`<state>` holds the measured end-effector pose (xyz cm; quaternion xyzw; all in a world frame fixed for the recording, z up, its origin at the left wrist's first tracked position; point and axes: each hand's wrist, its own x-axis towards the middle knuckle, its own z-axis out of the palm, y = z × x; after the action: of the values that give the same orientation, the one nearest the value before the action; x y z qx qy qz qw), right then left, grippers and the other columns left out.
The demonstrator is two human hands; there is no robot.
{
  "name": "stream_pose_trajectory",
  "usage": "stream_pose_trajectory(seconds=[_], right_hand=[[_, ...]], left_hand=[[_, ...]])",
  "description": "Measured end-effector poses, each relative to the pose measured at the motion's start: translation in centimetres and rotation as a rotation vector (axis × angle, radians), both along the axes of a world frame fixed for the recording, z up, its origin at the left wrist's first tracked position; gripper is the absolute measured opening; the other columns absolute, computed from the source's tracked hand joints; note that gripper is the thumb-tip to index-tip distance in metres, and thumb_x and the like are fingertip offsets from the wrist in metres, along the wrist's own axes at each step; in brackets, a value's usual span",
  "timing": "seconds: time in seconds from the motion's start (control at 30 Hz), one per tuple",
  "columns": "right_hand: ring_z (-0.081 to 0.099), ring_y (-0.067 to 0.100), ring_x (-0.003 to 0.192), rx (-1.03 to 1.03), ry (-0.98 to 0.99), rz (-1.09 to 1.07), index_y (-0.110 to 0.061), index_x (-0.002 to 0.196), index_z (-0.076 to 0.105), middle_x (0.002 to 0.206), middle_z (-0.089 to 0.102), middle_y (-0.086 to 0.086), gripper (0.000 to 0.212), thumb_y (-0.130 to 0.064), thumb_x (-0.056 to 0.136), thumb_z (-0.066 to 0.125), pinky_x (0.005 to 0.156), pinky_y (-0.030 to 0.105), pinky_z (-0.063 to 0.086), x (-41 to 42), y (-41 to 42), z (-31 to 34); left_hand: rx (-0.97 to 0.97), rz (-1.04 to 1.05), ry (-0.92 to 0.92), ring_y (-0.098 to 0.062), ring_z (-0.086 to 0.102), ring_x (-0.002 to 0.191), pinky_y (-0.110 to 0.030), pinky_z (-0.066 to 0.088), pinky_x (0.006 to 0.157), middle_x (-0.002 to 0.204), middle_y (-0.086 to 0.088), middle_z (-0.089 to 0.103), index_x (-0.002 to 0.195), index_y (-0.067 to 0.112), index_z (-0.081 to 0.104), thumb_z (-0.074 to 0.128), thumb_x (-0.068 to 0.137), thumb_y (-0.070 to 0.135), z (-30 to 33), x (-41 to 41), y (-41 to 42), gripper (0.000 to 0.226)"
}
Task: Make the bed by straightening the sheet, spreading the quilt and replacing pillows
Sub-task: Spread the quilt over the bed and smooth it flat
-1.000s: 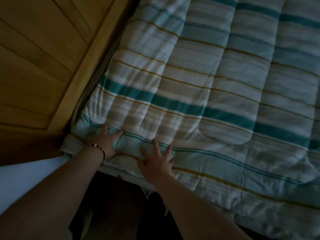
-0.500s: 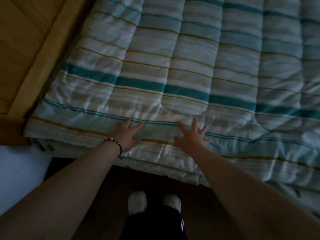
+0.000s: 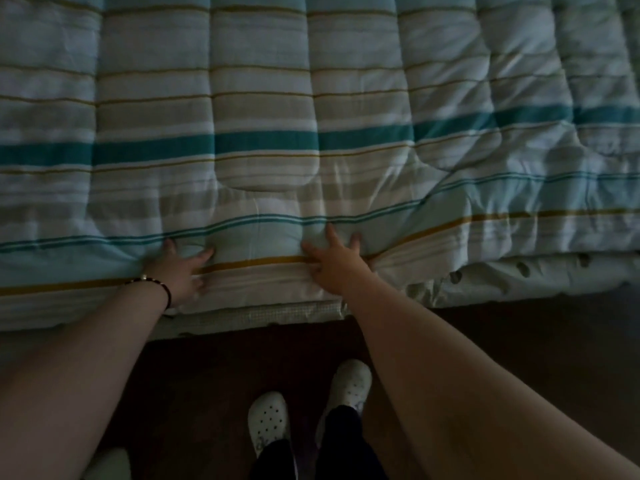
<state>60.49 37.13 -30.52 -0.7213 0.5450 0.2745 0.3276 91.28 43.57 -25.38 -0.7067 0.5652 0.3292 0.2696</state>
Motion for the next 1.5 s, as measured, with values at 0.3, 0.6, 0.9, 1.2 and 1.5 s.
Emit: stream_pose_trajectory(seconds=[0.3,0.6,0.9,1.2,1.5], right_hand=[[0.038,0.033,0.139,-0.011,-0.113,0.105,-0.048,0.150,0.028,0.159,0.028,-0.008,0.058,-0.039,0.096,0.047,0.109,0.044,0.039,-2.7,-5.2,7.6],[-0.019,0.043,0.147,-0.296,0.010,0.146,-0.060,0.148,0.006,0.163,-0.015,-0.018,0.073,-0.067,0.088,0.047,0.106,0.079,0.000,-19.9,-13.2,5.0],[-0.026,0.047,0.144,-0.197,0.079,-0.024,-0.073,0.138,-0.008,0.158,-0.031,-0.018,0.078,-0.087,0.078,0.038,0.112,0.072,0.016,-44.9,-15.0,3.6],[-0.024,0.048,0.144,-0.117,0.038,-0.021,-0.070,0.139,-0.013,0.154,-0.040,-0.014,0.084,-0.079,0.081,0.047,0.106,0.068,0.033,-49.8,-16.6,3.8],[-0.016,0.052,0.144,-0.018,-0.050,0.064,-0.063,0.147,0.001,0.163,-0.022,-0.011,0.081,-0.071,0.085,0.052,0.107,0.061,0.037,-50.9,-19.6,5.9]], left_hand=[[-0.048,-0.185,-0.156,-0.024,0.061,0.096,-0.030,0.050,0.082,0.119,-0.012,0.064,0.117,0.013,0.066,0.044,0.097,0.025,3.9,-5.8,-5.4,0.032],[-0.443,-0.058,0.389,-0.034,0.035,0.139,-0.039,0.028,0.114,0.153,-0.018,0.033,0.149,0.028,0.035,0.056,0.094,0.036,0.8,-32.9,-14.7,0.060],[-0.213,-0.117,0.144,-0.049,-0.025,0.139,-0.080,0.002,0.100,0.157,0.010,-0.027,0.139,0.065,-0.006,0.047,0.076,0.082,-1.7,-55.4,-17.3,0.084],[-0.052,-0.089,0.008,-0.057,-0.008,0.139,-0.070,0.018,0.109,0.158,-0.011,-0.024,0.131,0.072,-0.013,0.071,0.084,0.033,-0.7,-64.5,-21.8,0.103],[0.057,-0.174,-0.091,-0.060,0.005,0.137,-0.061,0.031,0.106,0.155,-0.027,-0.016,0.133,0.066,-0.023,0.072,0.081,0.045,0.9,-65.7,-24.3,0.110]])
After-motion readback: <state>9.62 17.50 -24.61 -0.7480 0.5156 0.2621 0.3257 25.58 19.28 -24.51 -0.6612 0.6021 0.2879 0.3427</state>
